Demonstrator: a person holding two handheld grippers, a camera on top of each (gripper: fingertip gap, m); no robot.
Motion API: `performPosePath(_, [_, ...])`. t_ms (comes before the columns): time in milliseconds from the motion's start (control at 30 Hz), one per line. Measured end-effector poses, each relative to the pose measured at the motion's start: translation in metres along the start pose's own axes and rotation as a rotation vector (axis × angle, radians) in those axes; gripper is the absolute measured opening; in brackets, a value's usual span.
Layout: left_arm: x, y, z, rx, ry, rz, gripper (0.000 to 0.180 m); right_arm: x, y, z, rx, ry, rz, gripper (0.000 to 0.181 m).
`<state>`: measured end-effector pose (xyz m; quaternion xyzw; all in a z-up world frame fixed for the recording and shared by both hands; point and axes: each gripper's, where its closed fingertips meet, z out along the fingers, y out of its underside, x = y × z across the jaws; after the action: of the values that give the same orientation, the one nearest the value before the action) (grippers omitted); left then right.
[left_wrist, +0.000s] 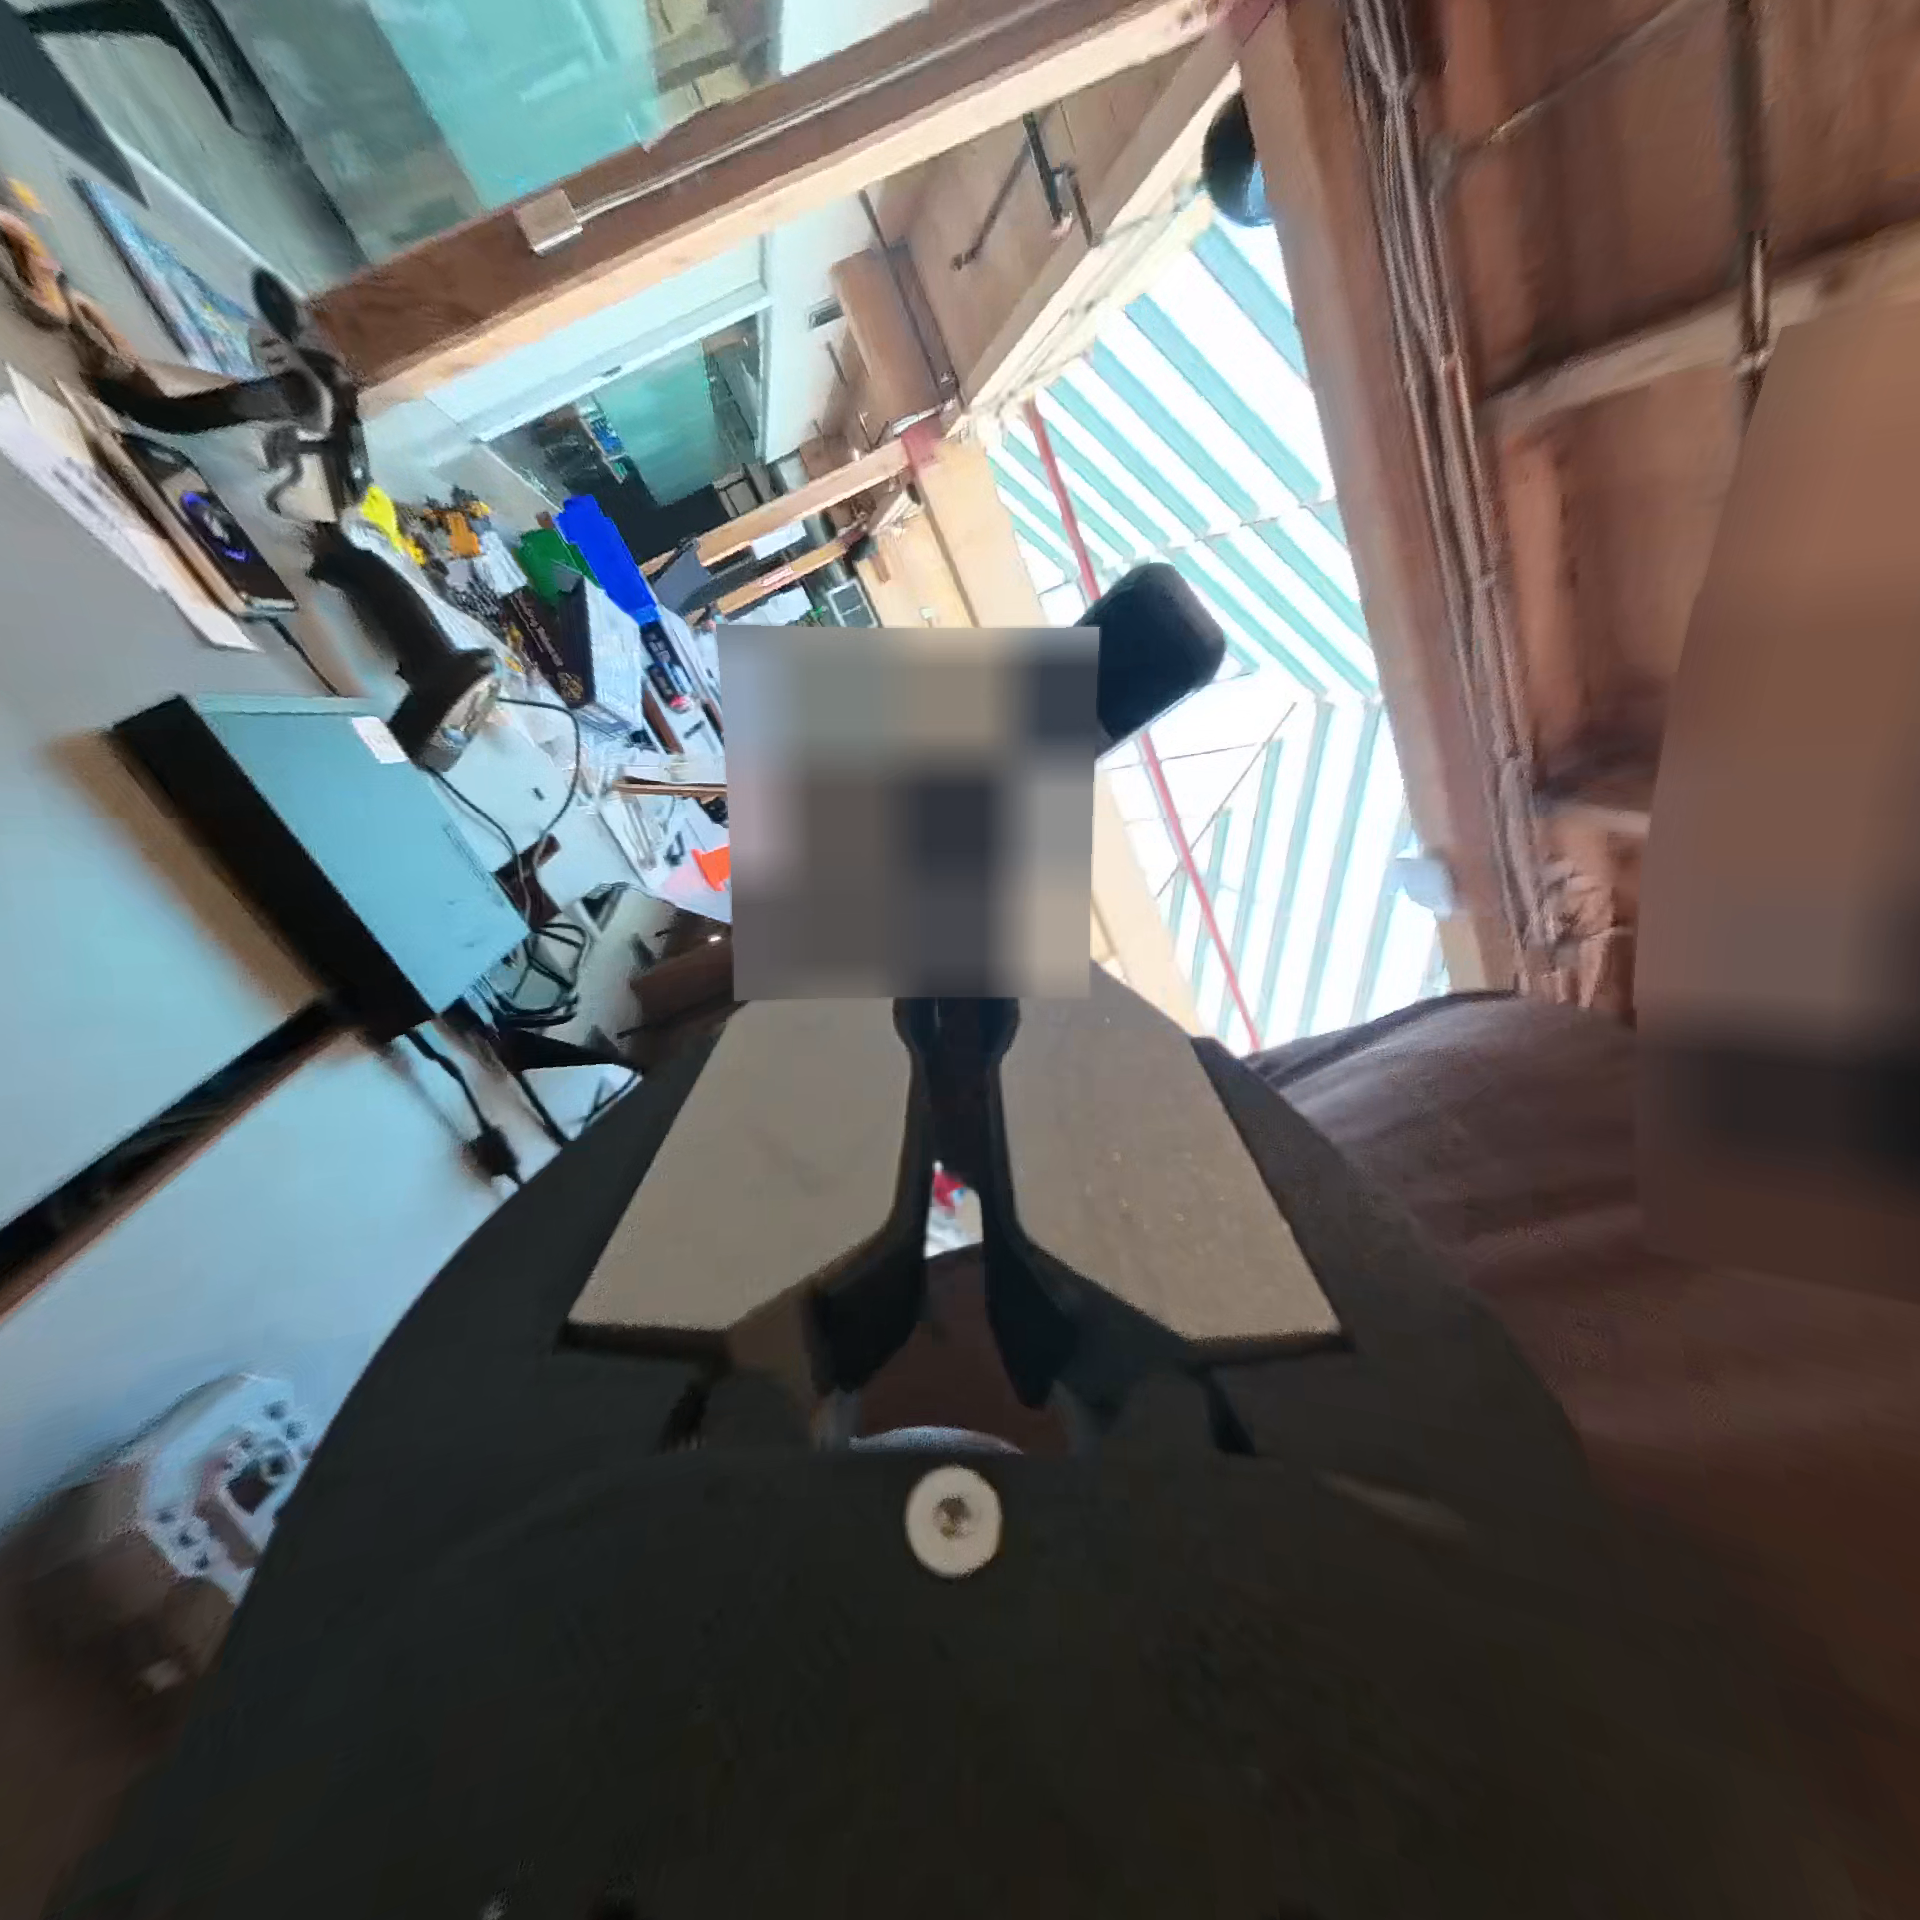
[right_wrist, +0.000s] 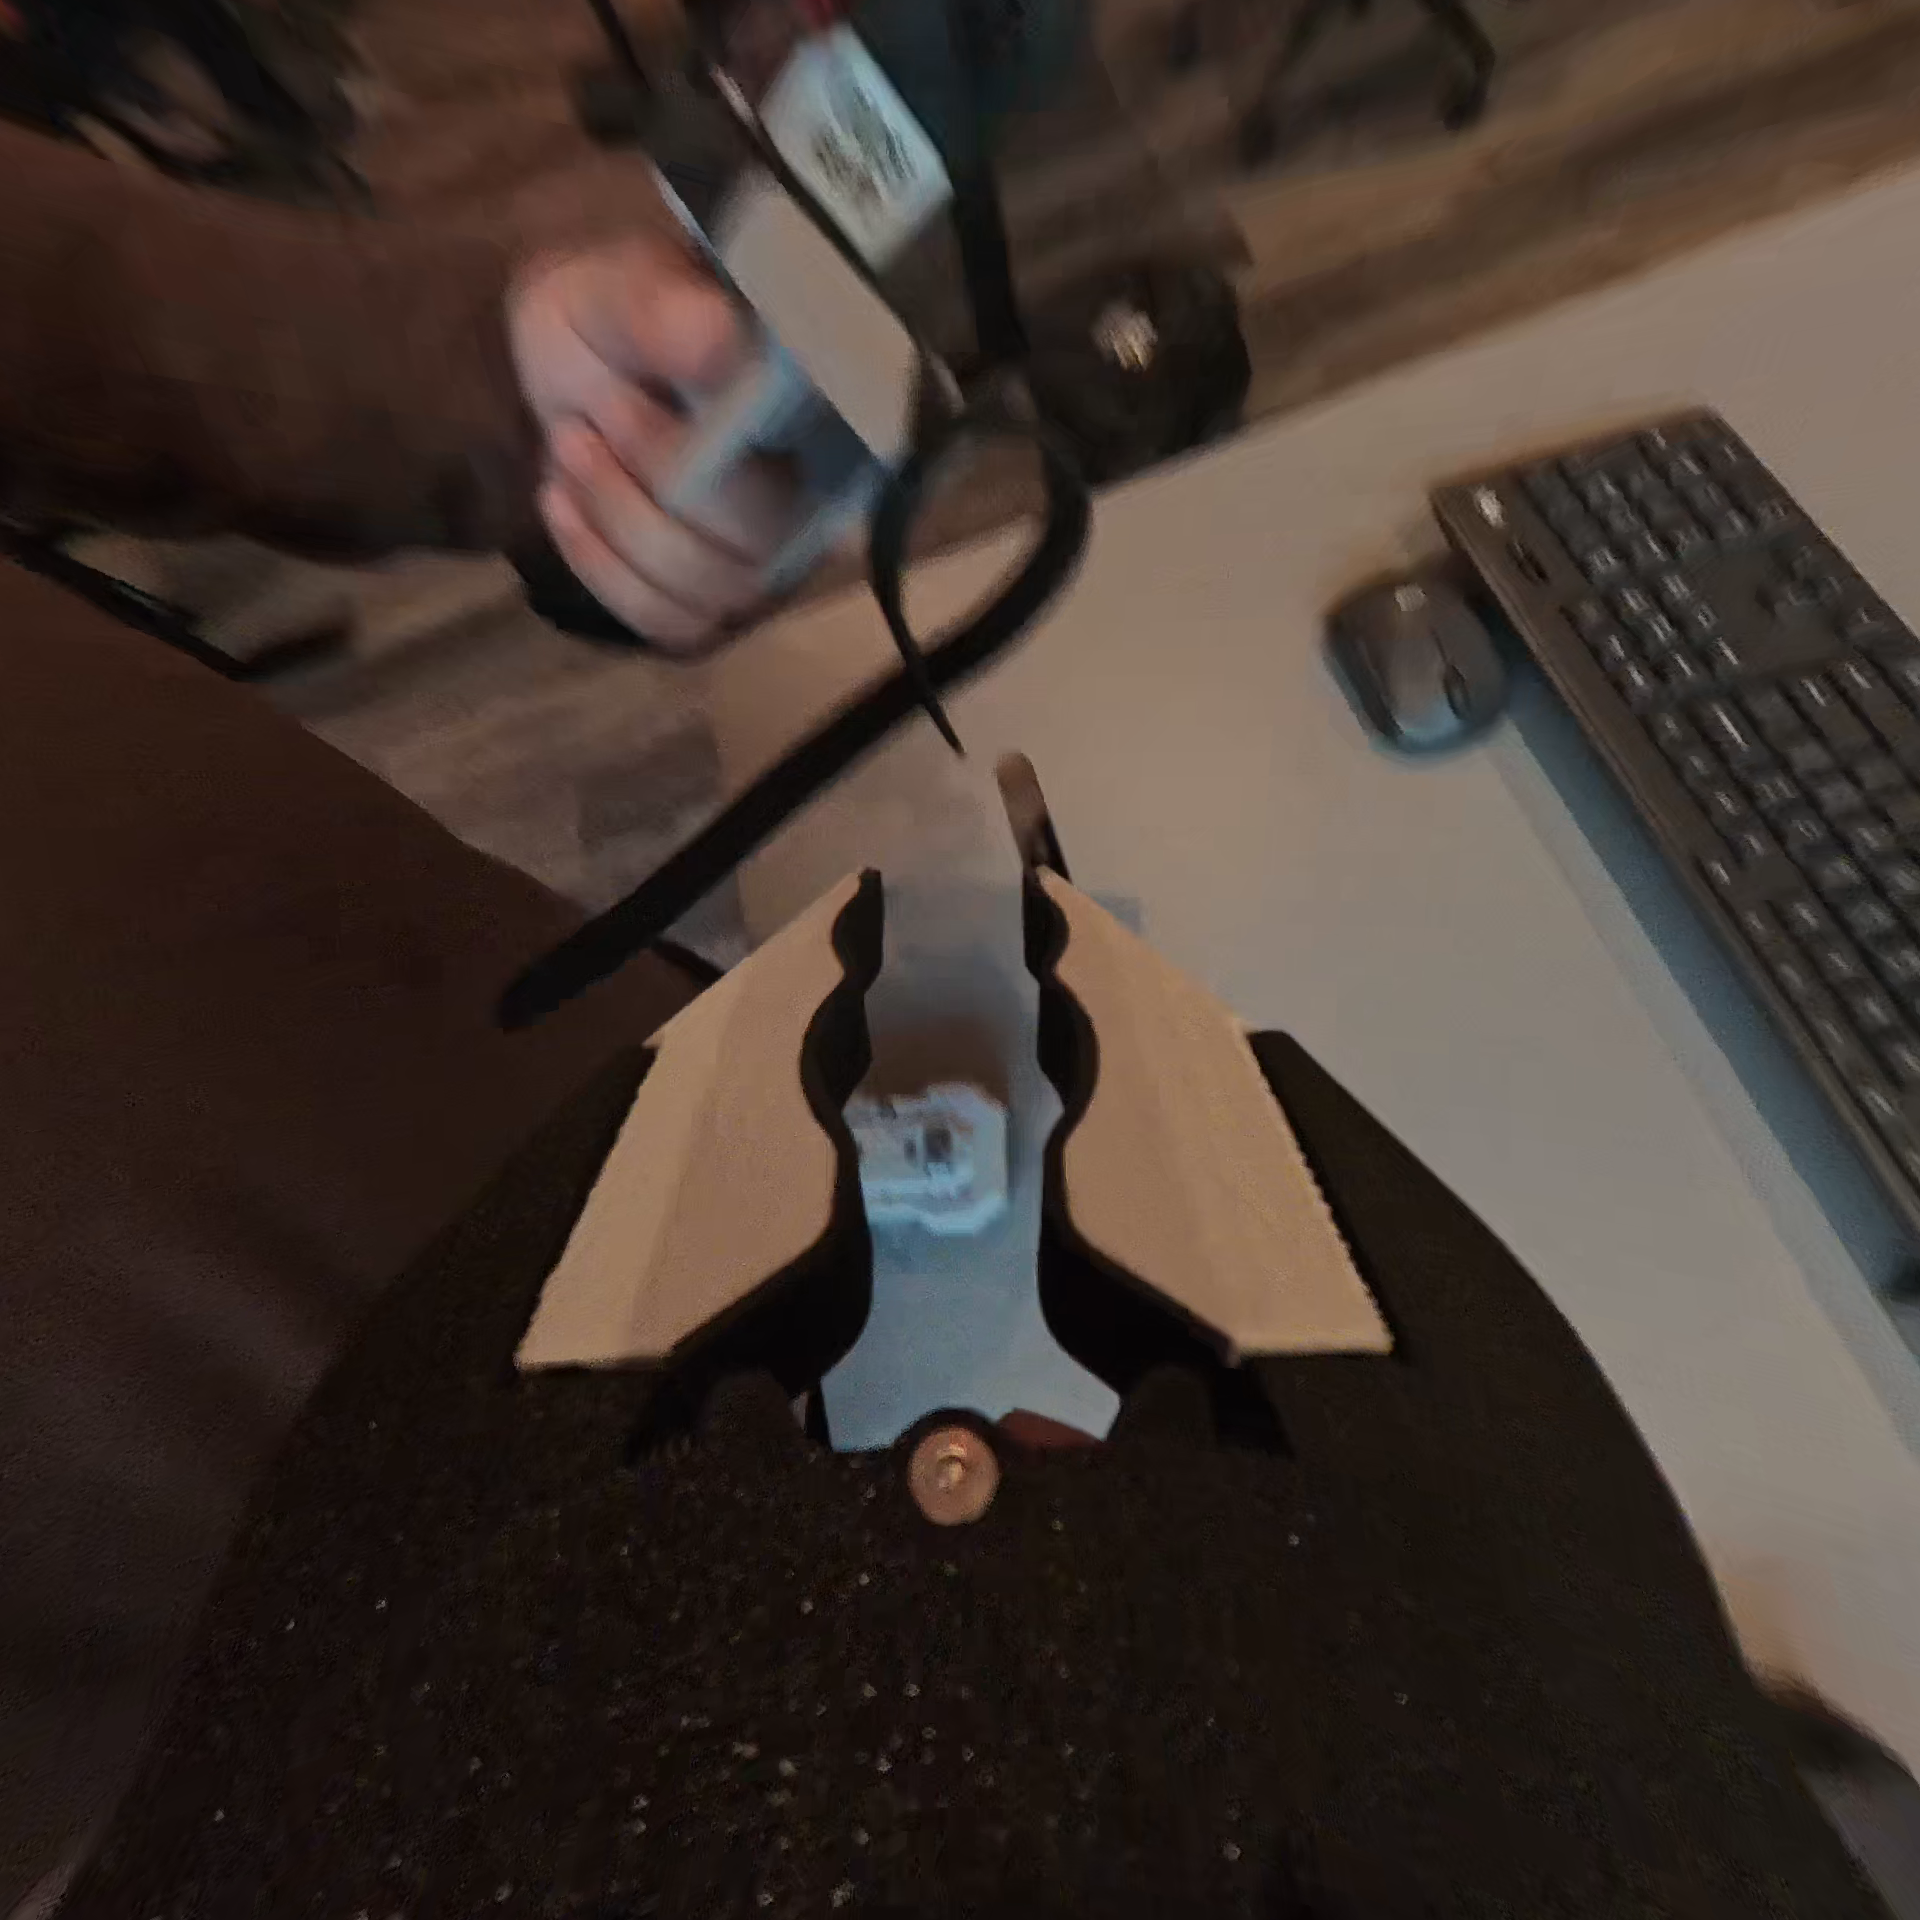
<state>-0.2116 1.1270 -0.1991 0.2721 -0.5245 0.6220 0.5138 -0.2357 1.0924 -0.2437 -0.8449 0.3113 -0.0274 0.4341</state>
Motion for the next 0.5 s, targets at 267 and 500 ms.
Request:
performPosePath(267, [0.047, 0.003, -0.013, -0.160, 0.239, 0.369, 0.000, 0.014, 0.033, 0.011, -0.348, 0.274, -0.094, 0.035])
performPosePath(500, [0.055, 0.003, -0.017, -0.152, 0.310, 0.434, 0.000, -0.001, 0.011, 0.014, -0.324, 0.299, -0.137, 0.035])
